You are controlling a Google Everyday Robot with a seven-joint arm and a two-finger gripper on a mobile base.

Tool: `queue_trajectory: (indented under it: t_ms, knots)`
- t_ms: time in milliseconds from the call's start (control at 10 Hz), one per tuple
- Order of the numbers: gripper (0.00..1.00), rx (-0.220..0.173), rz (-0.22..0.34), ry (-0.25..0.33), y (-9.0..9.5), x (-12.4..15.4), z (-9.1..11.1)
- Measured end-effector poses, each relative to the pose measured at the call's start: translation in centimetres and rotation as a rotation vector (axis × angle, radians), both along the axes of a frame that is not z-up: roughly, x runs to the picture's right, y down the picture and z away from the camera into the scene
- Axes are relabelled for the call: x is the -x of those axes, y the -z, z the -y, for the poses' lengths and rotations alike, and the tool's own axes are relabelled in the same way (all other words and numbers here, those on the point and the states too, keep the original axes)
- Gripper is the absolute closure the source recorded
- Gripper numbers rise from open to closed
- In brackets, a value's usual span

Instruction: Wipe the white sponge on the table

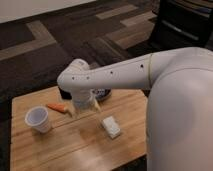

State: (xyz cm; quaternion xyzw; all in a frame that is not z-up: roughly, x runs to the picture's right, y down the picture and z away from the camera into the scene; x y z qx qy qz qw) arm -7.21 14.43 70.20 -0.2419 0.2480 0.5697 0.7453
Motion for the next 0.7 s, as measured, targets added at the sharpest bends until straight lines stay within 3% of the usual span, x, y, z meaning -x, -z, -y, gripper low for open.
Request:
queue_trajectory:
  t_ms: [700]
  knots:
    - [0.35,-0.005,0.068,0.086,-1.0,-8.4,-1.6]
